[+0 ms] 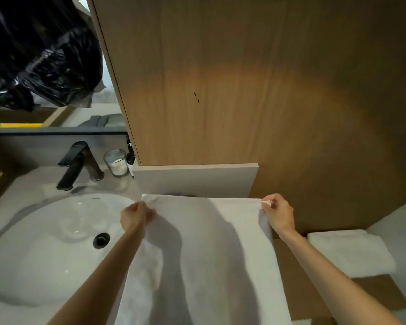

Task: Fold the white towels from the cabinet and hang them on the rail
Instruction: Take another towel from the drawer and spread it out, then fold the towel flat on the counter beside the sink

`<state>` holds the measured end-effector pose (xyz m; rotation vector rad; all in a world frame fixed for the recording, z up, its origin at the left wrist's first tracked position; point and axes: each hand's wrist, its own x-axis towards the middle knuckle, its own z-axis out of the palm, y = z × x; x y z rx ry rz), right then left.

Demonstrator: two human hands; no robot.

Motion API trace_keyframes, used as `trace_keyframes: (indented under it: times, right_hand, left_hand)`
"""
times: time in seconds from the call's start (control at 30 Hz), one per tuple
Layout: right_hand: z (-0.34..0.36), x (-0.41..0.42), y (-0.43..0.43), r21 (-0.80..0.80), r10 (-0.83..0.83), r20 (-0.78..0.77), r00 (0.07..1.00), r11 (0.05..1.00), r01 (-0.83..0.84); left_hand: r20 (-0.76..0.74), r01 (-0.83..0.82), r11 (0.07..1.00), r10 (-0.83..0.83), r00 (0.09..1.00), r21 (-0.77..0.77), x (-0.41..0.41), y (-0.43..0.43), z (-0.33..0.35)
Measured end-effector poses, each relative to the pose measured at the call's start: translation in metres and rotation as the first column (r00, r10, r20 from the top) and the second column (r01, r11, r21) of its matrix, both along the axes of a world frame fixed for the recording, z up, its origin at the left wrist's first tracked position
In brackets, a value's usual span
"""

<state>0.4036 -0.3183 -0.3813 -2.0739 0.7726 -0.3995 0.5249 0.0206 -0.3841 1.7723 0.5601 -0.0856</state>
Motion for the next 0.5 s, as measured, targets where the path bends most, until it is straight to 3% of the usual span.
trace_keyframes:
  times: [0.17,0.27,0.33,0.43,0.5]
  right_hand:
    - [-0.023,0.014,0.006,-0.004,-0.022,-0.063,0.998,1.000,0.022]
    - [-0.034,0.010,0.043,-0.181,0.085,0.085,0.993,0.981,-0.068]
    - [-0.049,0.011,0.080,-0.279,0.236,0.069,0.969,0.937,-0.208]
    - [-0.077,0.021,0.119,-0.387,0.362,-0.228,0.904,0.818,-0.425]
    - [-0.090,0.020,0.123,-0.449,0.334,-0.396,0.855,0.742,-0.498]
  left_hand:
    - [0.004,0.129,0.982,-0.131,0.991,0.136,0.003,-0.020,-0.016]
    - [0.184,0.284,0.881,-0.372,0.910,0.379,-0.027,-0.046,-0.025]
    - [0.251,0.379,0.736,-0.588,0.769,0.561,-0.052,-0.073,-0.034]
    - [-0.039,0.554,0.367,-0.808,0.589,0.748,-0.061,-0.091,-0.067]
    - [-0.146,0.530,0.193,-0.834,0.531,0.826,-0.055,-0.087,-0.083]
